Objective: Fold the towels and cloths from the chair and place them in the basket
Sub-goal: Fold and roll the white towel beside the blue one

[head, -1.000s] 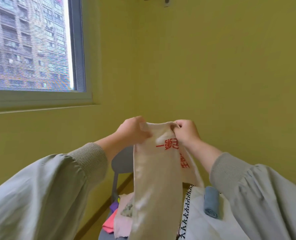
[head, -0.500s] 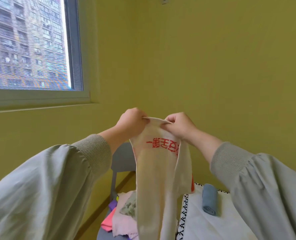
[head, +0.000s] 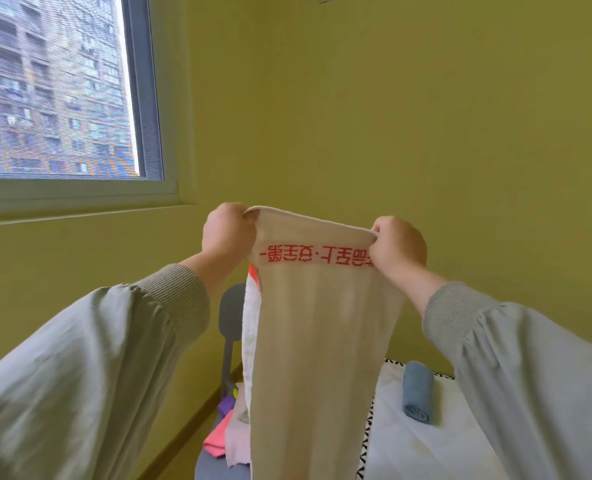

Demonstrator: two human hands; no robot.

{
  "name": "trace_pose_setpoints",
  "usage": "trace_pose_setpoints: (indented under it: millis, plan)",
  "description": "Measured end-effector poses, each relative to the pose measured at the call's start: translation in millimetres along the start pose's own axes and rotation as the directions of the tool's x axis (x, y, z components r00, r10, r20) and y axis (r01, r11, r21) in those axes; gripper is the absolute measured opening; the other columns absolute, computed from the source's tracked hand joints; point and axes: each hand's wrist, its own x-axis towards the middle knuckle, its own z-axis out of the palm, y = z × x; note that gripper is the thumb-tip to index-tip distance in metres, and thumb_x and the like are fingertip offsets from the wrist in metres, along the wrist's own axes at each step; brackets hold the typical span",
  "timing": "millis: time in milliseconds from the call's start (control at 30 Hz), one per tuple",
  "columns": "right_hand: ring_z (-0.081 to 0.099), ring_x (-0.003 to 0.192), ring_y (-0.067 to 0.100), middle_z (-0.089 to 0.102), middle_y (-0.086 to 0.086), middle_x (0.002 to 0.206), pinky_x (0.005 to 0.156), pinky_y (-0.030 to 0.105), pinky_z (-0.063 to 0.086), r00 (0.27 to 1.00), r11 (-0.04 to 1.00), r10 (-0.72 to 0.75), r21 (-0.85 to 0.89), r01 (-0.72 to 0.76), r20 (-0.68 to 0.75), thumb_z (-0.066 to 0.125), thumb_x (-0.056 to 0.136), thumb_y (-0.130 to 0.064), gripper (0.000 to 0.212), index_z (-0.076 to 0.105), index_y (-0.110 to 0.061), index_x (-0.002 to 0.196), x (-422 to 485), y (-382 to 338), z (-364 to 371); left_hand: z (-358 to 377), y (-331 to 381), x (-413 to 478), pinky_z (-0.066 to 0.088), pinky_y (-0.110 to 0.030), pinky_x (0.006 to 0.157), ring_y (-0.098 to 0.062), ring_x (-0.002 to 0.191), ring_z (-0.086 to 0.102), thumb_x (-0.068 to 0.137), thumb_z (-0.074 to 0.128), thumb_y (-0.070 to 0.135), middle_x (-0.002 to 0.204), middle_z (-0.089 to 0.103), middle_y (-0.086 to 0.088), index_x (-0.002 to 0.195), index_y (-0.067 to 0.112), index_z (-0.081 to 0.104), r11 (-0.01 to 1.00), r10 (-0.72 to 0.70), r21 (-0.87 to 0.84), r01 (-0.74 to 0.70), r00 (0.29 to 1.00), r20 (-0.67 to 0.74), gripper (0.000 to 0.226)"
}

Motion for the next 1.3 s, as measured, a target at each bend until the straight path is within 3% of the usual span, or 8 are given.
trace_pose_setpoints:
  millis: [233,300,500,667,800,967,1100,1300]
  plan:
    - [0.035,0.052,0.023,0.04,0.001,0.053,0.045,0.027,0.023,0.958,0.918,0.258,0.343,-0.201,-0.129,0.056,0.087,-0.02,0.038,0.039,-0.013,0.054,13.3,19.7,0.2,-4.5,-7.5,3.3,0.032,-0.025,0.045,-0.018,0.049,0.043,0.094,0.052,0.043,0.057,0.047,-0.003,0.058,0.008,0.046,0.981,-0.191,0.052,0.187,0.977,0.089,0.051]
    - [0.043,0.06,0.022,0.048,0.002,0.059,0.05,0.027,0.032,0.942,0.817,0.333,0.511,-0.268,-0.039,0.057,0.089,-0.025,0.03,0.052,-0.01,0.063,15.8,13.5,-1.1,-0.3,-3.4,-0.1,0.043,-0.027,0.048,-0.019,0.053,0.05,0.092,0.057,0.041,0.065,0.053,-0.005,0.066,0.008,0.052,0.921,-0.325,-0.156,0.356,0.925,0.195,0.043]
    - [0.05,0.076,0.022,0.054,0.005,0.079,0.063,0.025,0.037,0.931,0.678,0.353,0.661,-0.322,0.091,0.044,0.097,-0.026,0.023,0.051,-0.007,0.086,17.5,-8.2,2.4,1.5,12.2,-9.0,0.056,-0.023,0.06,-0.016,0.07,0.065,0.096,0.045,-0.003,0.087,0.063,-0.012,0.099,0.002,0.061,0.328,-0.054,-0.792,0.515,0.847,0.528,0.018]
    - [0.048,0.081,0.02,0.053,0.006,0.089,0.073,0.024,0.036,0.928,0.689,0.363,0.694,-0.207,-0.085,0.042,0.098,-0.025,0.026,0.055,-0.008,0.083,29.4,-30.2,-15.0,-8.1,40.6,-7.1,0.055,-0.023,0.063,-0.02,0.08,0.064,0.091,0.047,-0.011,0.094,0.064,-0.014,0.116,-0.006,0.059,0.377,-0.007,-0.828,0.415,0.895,0.446,0.028]
    - [0.041,0.078,0.02,0.047,0.001,0.084,0.069,0.023,0.032,0.926,0.71,0.327,0.696,-0.111,-0.187,0.044,0.096,-0.024,0.037,0.029,-0.024,0.062,44.7,-52.5,-51.6,-25.1,73.8,0.8,0.057,-0.027,0.069,-0.02,0.081,0.064,0.089,0.05,-0.011,0.093,0.065,-0.012,0.105,0.0,0.064,0.439,-0.041,-0.837,0.327,0.938,0.345,0.024]
    - [0.041,0.075,0.021,0.048,-0.003,0.075,0.064,0.024,0.028,0.906,0.757,0.273,0.653,0.006,-0.325,0.044,0.095,-0.024,0.033,0.033,-0.021,0.064,56.3,-69.2,-108.9,-54.0,115.7,12.2,0.054,-0.039,0.085,-0.023,0.083,0.063,0.086,0.054,-0.008,0.09,0.066,-0.012,0.089,0.008,0.068,0.49,-0.019,-0.843,0.223,0.969,0.245,0.021]
    - [0.039,0.069,0.021,0.036,-0.012,0.061,0.058,0.027,0.022,0.836,0.799,0.238,0.589,0.121,-0.494,0.045,0.093,-0.022,0.037,0.028,-0.024,0.061,63.0,-67.1,-159.3,-69.4,150.1,19.6,0.053,-0.029,0.063,-0.016,0.068,0.06,0.087,0.057,-0.001,0.078,0.065,-0.004,0.084,0.011,0.067,0.468,-0.017,-0.87,0.156,0.986,0.168,0.017]
    - [0.041,0.069,0.023,0.036,-0.012,0.06,0.06,0.028,0.028,0.753,0.889,0.199,0.439,0.131,-0.627,0.044,0.092,-0.024,0.037,0.026,-0.025,0.061,79.6,-31.7,-203.5,-56.0,173.5,24.7,0.055,-0.029,0.067,-0.015,0.067,0.061,0.088,0.055,0.004,0.079,0.066,-0.002,0.082,0.015,0.066,0.458,-0.046,-0.874,0.161,0.986,0.158,0.017]
